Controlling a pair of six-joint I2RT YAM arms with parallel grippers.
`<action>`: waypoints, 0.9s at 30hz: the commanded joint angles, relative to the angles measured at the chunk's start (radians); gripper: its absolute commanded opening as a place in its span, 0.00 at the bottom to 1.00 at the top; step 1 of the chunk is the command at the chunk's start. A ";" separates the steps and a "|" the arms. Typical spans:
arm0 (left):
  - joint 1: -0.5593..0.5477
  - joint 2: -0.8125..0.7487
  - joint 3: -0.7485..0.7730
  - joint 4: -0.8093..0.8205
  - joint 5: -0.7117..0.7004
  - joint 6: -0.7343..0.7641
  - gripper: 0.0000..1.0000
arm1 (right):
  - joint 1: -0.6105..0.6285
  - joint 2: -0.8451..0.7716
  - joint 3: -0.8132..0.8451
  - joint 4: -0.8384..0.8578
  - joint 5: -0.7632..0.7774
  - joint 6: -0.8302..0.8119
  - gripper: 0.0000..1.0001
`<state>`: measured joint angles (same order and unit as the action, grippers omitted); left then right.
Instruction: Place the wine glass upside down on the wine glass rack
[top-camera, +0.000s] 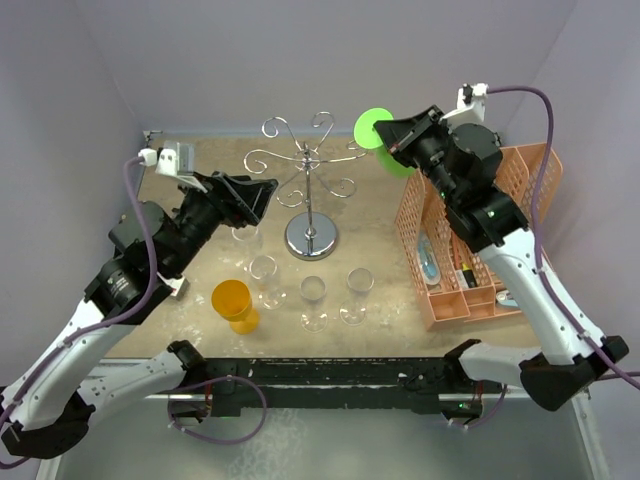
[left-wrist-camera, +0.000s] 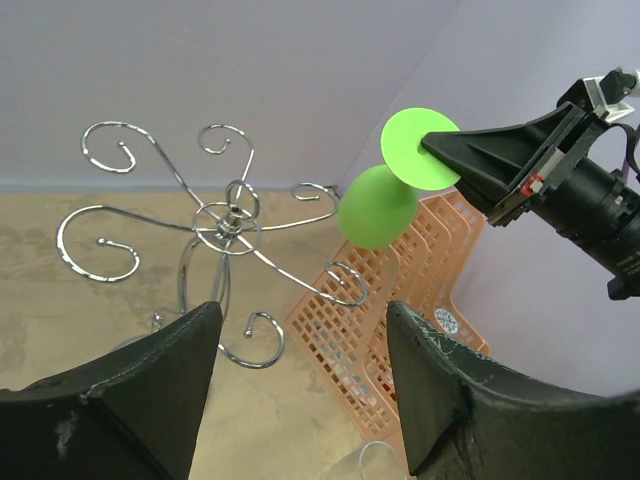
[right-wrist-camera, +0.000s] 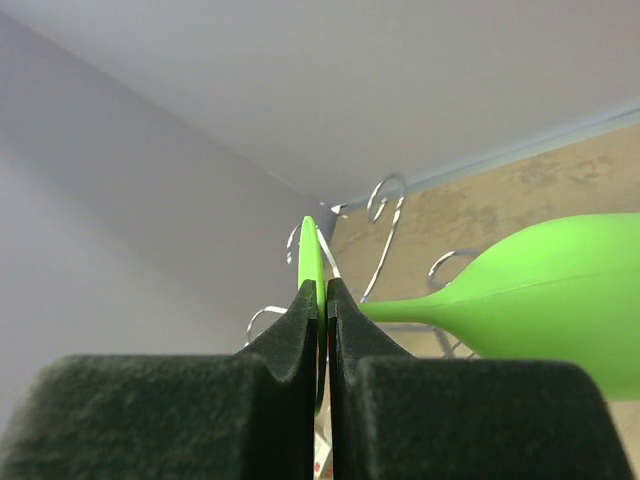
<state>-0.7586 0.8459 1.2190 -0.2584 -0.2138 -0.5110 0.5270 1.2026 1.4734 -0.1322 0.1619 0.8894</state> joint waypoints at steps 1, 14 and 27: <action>0.003 0.012 0.025 -0.055 -0.077 0.018 0.65 | -0.088 0.043 0.047 0.132 -0.093 -0.018 0.00; 0.004 0.028 -0.028 0.017 -0.093 0.013 0.65 | -0.125 0.282 0.169 0.159 -0.384 -0.066 0.00; 0.004 0.022 -0.034 0.013 -0.121 0.005 0.65 | -0.124 0.327 0.153 0.174 -0.552 -0.047 0.00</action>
<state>-0.7586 0.8814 1.1812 -0.2935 -0.3225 -0.5121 0.3988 1.5635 1.5993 -0.0376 -0.2970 0.8421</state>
